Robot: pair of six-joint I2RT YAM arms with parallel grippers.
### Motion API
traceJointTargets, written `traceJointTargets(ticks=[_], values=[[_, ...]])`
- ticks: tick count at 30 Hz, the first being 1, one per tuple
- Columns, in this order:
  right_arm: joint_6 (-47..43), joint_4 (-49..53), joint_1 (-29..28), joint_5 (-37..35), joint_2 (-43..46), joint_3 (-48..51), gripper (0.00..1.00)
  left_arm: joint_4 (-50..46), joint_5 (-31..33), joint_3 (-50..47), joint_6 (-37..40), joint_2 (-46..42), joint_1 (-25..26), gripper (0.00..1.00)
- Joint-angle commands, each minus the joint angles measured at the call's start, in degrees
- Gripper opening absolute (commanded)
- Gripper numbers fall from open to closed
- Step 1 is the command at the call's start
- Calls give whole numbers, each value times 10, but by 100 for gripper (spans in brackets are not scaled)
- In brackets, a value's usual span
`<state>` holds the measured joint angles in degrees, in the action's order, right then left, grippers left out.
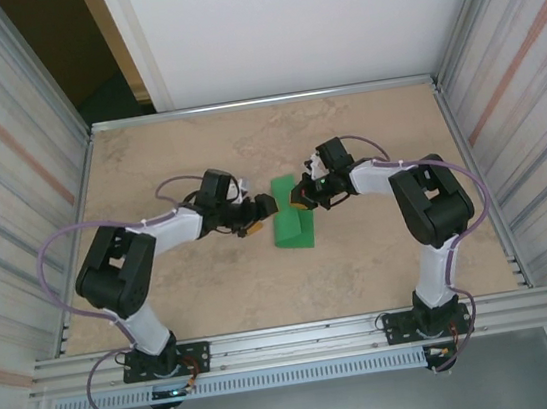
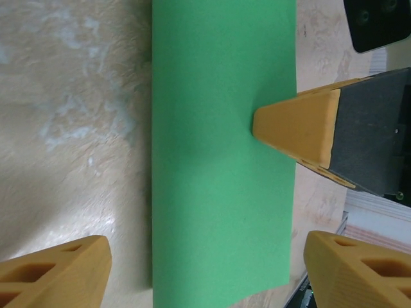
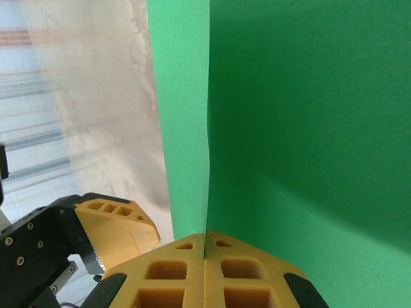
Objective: Fold a paper plane with a square sheet of paper (pick it up from the middle)
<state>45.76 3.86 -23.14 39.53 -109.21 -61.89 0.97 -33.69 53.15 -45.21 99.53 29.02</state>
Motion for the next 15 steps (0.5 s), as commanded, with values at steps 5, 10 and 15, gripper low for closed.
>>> traceJointTargets(ticks=[5,10,15], values=[[-21,0,10,9,-2,19,0,-67,22,65,35,44,13,69],[-20,-1,13,6,1,26,0,-103,35,98,52,66,22,62],[-20,-4,14,4,4,34,0,-128,43,126,65,88,31,55]])
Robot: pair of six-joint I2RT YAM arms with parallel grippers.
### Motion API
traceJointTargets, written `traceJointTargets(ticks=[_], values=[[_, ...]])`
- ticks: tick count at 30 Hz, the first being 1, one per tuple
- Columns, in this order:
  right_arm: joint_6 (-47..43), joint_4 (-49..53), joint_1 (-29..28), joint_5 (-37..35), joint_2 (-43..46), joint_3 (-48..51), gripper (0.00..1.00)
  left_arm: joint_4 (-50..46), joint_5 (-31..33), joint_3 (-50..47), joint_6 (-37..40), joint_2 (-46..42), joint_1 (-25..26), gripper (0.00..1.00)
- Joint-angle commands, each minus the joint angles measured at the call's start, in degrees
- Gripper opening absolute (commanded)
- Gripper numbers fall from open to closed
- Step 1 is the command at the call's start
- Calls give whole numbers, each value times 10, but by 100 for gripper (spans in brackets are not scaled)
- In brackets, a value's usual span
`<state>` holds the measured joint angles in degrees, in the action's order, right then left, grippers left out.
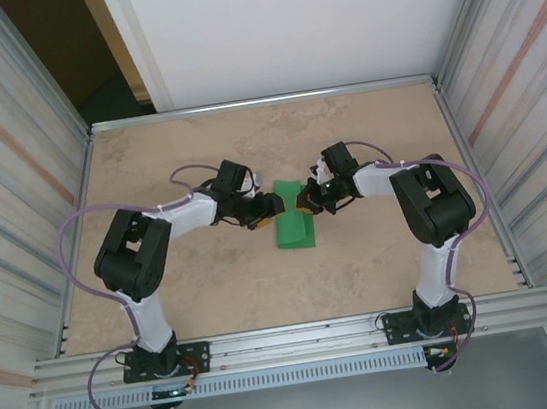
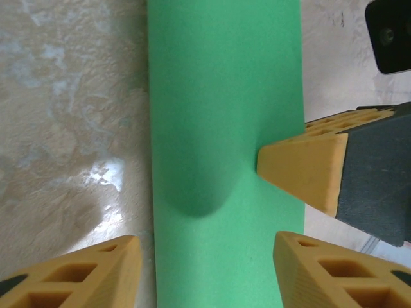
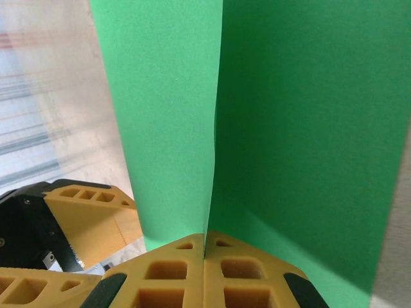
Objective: Fold a paper plane with a square sheet of paper (pick it up from the middle)
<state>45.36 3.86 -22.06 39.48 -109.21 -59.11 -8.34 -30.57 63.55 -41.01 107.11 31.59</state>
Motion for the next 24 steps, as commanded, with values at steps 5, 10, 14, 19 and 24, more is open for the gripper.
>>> traceJointTargets(ticks=[5,10,14,19,24], values=[[-14,-9,5,2,4,12,0,-64,31,47,37,31,16,53],[-11,-14,3,2,4,15,0,-80,45,56,46,44,23,52],[-10,-14,2,0,9,17,0,-88,57,58,46,51,24,50],[-12,-13,2,-3,9,18,3,-106,76,61,46,61,26,47],[-12,-11,2,-9,14,25,14,-125,93,61,42,78,30,46]])
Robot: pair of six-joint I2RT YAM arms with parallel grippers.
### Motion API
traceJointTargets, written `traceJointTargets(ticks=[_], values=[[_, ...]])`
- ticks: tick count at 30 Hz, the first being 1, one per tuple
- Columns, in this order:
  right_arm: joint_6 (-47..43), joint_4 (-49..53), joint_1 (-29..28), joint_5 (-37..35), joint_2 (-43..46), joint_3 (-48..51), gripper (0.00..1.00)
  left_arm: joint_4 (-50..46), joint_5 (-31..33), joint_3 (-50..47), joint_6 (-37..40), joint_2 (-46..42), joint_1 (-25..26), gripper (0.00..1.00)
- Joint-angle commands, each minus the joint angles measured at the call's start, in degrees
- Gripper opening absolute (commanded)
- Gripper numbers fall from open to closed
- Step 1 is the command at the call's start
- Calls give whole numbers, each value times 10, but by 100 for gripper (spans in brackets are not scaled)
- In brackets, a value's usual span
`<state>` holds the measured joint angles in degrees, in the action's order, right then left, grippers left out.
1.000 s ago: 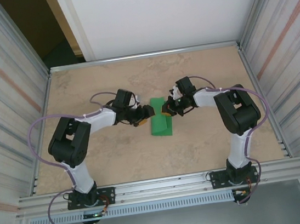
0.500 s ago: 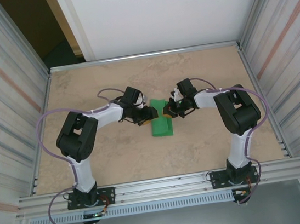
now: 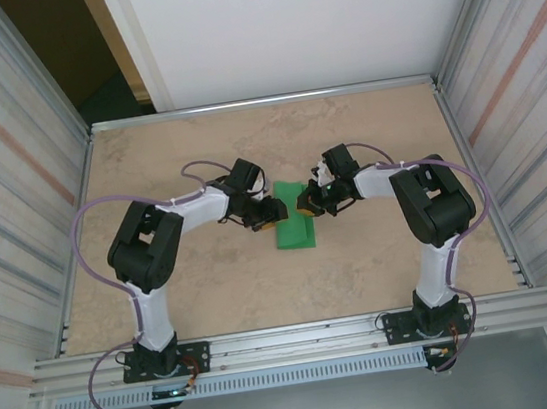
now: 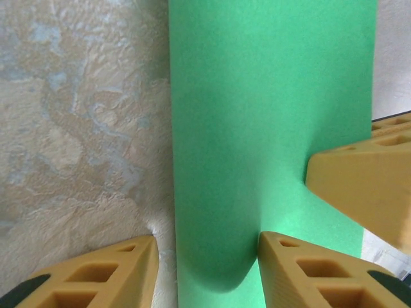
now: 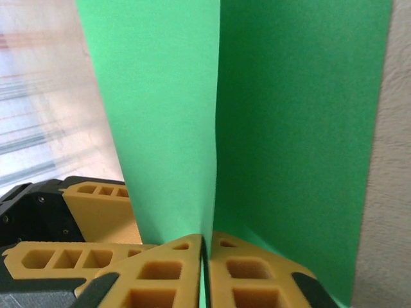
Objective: Fold a paper plane with a square sheet of paper (pick it up from the middle)
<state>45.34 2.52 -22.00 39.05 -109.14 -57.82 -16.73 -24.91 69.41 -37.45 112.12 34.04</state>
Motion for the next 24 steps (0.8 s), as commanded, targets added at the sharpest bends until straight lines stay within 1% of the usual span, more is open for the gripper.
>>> traceJointTargets(ticks=[1,3,6,7,10,14,17,18,22,24], values=[[-12,4,2,-7,17,14,17,-45,40,2,5,32,6,46],[-11,6,3,-13,31,21,25,-50,46,2,4,38,9,45],[-11,14,7,-31,60,35,40,-58,51,3,2,49,10,45],[-12,19,10,-39,72,42,43,-59,54,2,1,52,11,44],[-10,27,22,-64,107,63,48,-62,56,1,1,60,12,44],[-17,42,32,-89,134,80,48,-64,54,5,3,70,16,44],[-27,56,34,-100,133,80,46,-85,66,20,12,76,22,45],[-29,60,34,-102,129,78,44,-98,74,26,17,93,24,46],[-33,62,34,-96,111,74,34,-147,108,51,30,117,37,48],[-33,61,34,-96,106,73,30,-167,122,62,34,127,44,50]])
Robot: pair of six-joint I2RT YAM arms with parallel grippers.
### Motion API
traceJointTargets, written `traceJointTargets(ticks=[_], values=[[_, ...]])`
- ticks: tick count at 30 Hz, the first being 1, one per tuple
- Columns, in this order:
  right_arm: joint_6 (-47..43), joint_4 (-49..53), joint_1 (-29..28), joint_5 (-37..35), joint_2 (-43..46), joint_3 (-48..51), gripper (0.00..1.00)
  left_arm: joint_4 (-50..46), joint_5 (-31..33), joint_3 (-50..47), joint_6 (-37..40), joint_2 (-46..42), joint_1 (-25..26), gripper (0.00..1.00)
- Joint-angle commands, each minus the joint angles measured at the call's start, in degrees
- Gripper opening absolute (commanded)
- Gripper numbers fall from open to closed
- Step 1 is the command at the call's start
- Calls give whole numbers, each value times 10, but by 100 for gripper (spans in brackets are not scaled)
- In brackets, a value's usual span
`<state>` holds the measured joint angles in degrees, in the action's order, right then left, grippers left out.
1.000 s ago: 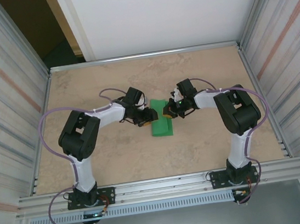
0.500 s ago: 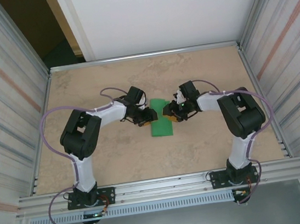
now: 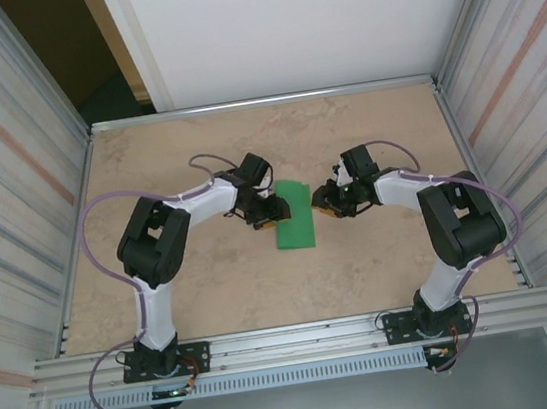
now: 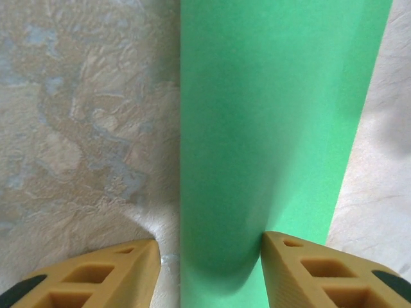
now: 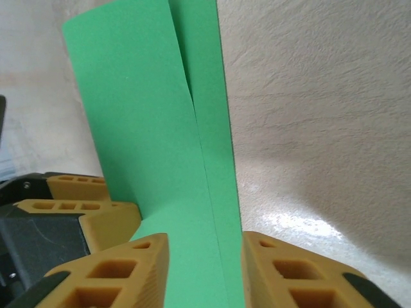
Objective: Fold a paper plane with a square sheet of paper (pick it up from the middle)
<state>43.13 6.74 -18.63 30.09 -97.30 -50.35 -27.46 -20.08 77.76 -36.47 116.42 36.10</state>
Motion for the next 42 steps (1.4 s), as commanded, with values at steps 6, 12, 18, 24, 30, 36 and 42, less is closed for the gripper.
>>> traceJointTargets(ticks=[6,12,18,24,30,36,42], values=[[-11,16,2,-10,-12,2,27,-92,94,5,30,121,40,54],[-2,13,16,-25,17,21,25,-101,96,13,27,140,44,56],[6,10,32,-31,50,41,25,-107,92,25,19,155,46,58],[7,10,37,-26,60,48,25,-121,94,42,18,172,49,60],[8,9,38,-21,59,49,25,-125,97,46,7,182,50,61],[12,2,38,-15,57,54,25,-129,93,53,-10,195,50,61],[15,-5,38,-10,56,58,25,-133,90,57,-11,205,50,62]])
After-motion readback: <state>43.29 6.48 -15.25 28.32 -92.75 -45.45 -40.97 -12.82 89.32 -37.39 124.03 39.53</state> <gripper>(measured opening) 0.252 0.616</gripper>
